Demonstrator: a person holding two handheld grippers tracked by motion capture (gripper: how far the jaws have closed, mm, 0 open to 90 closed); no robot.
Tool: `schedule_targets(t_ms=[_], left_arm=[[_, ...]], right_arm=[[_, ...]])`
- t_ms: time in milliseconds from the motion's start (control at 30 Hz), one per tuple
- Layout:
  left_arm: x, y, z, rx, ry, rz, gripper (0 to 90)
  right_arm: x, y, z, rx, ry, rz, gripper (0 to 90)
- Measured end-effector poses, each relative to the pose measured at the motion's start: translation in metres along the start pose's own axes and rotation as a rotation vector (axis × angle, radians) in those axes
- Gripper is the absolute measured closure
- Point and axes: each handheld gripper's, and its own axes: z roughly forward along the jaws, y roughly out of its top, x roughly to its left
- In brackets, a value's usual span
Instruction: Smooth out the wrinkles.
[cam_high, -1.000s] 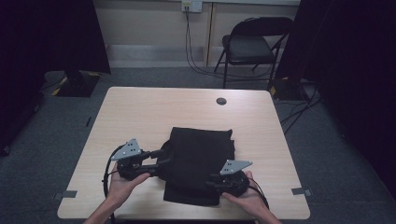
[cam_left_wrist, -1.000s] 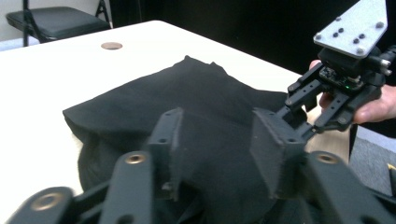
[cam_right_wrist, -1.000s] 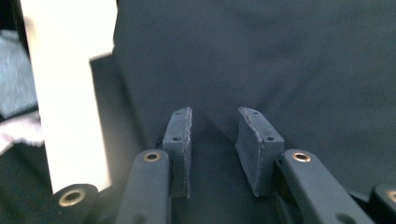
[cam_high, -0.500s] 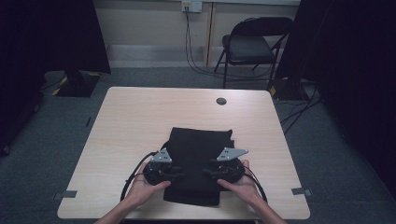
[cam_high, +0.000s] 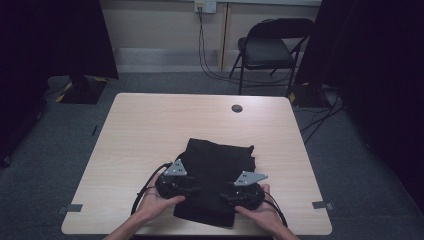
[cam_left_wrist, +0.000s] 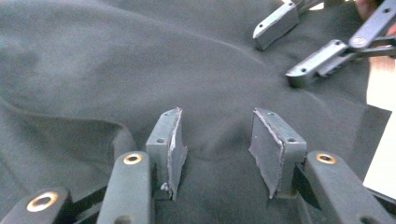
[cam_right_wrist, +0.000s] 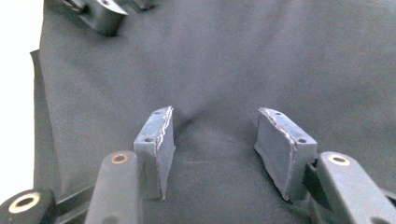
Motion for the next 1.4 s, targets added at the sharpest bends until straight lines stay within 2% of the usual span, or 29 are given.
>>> schedule_targets(t_ms=[100, 200, 267, 300, 367, 433, 533, 567, 633, 667, 700, 733, 800, 833, 867, 900, 933, 967, 1000, 1033, 1067, 1133, 1167, 1200, 1400], left_arm=[[-0.001, 0.0, 0.003, 0.006, -0.01, 0.0, 51.6], [-0.002, -0.001, 0.003, 0.014, -0.025, -0.014, 50.4], [-0.004, -0.002, 0.002, 0.02, -0.03, -0.004, 49.9], [-0.007, -0.002, 0.001, 0.023, -0.026, 0.007, 49.3], [-0.012, -0.002, 0.001, 0.031, -0.022, 0.02, 46.9], [-0.016, -0.002, 0.001, 0.038, -0.019, 0.033, 44.6], [-0.013, 0.0, -0.001, 0.024, -0.018, 0.017, 44.2], [-0.011, 0.002, -0.003, 0.016, -0.021, -0.002, 44.2], [-0.008, 0.006, -0.007, -0.046, -0.045, -0.072, 46.9], [-0.007, 0.011, -0.009, -0.056, -0.037, -0.071, 47.9], [-0.006, 0.017, -0.01, -0.048, -0.01, -0.036, 49.7], [-0.004, 0.023, -0.009, -0.048, -0.008, -0.024, 51.8], [0.0, 0.029, -0.001, -0.033, 0.006, -0.03, 58.0], [0.004, 0.031, 0.011, 0.005, 0.028, -0.011, 58.1], [0.004, 0.031, 0.011, 0.005, 0.028, -0.011, 58.0], [0.006, 0.029, 0.018, 0.028, 0.027, -0.014, 58.0], [0.008, 0.028, 0.023, 0.041, 0.027, -0.021, 56.7], [0.008, 0.028, 0.023, 0.041, 0.027, -0.021, 54.6], [0.009, 0.023, 0.032, 0.078, 0.052, -0.011, 52.3], [0.009, 0.023, 0.032, 0.078, 0.052, -0.011, 51.2], [0.009, 0.018, 0.038, 0.099, 0.073, 0.001, 51.0], [0.01, 0.014, 0.041, 0.071, 0.077, -0.009, 51.0], [0.009, 0.014, 0.041, 0.072, 0.082, -0.011, 51.1], [0.008, 0.014, 0.041, 0.075, 0.091, -0.004, 51.1], [0.007, 0.011, 0.041, 0.056, 0.093, -0.004, 50.9]], right_arm=[[0.006, -0.002, -0.005, 0.013, 0.038, -0.026, 46.3], [0.01, -0.005, -0.009, 0.022, 0.062, -0.016, 46.3], [0.016, -0.005, -0.011, 0.034, 0.089, -0.013, 44.3], [0.021, -0.007, -0.012, 0.046, 0.111, -0.034, 42.2], [0.032, -0.009, -0.015, 0.054, 0.108, -0.052, 39.5], [0.037, -0.008, -0.017, 0.059, 0.122, -0.071, 36.6], [0.034, -0.002, -0.021, 0.024, 0.134, -0.057, 37.1], [0.031, 0.0, -0.023, 0.005, 0.126, -0.05, 37.0], [0.02, 0.007, -0.028, -0.037, 0.1, -0.028, 37.0], [0.014, 0.01, -0.03, -0.057, 0.081, -0.024, 36.8], [0.007, 0.014, -0.032, -0.07, 0.054, -0.024, 35.5], [-0.003, 0.019, -0.034, -0.084, 0.031, -0.023, 34.8], [-0.022, 0.028, -0.036, -0.114, -0.023, -0.009, 31.9], [-0.031, 0.032, -0.035, -0.112, -0.049, -0.001, 29.2], [-0.031, 0.032, -0.035, -0.112, -0.049, -0.001, 29.2], [-0.051, 0.038, -0.028, -0.099, -0.061, 0.034, 26.6], [-0.061, 0.042, -0.023, -0.089, -0.082, 0.04, 26.5], [-0.061, 0.042, -0.023, -0.089, -0.082, 0.04, 26.5], [-0.075, 0.046, -0.014, -0.078, -0.095, 0.048, 24.8], [-0.081, 0.047, -0.009, -0.074, -0.098, 0.06, 24.4], [-0.087, 0.049, -0.005, -0.08, -0.101, 0.068, 24.5], [-0.093, 0.051, 0.002, -0.081, -0.126, 0.068, 24.6], [-0.095, 0.052, 0.006, -0.08, -0.146, 0.058, 24.4], [-0.097, 0.052, 0.01, -0.081, -0.146, 0.059, 24.1], [-0.105, 0.048, 0.032, 0.004, -0.141, 0.073, 19.8]])
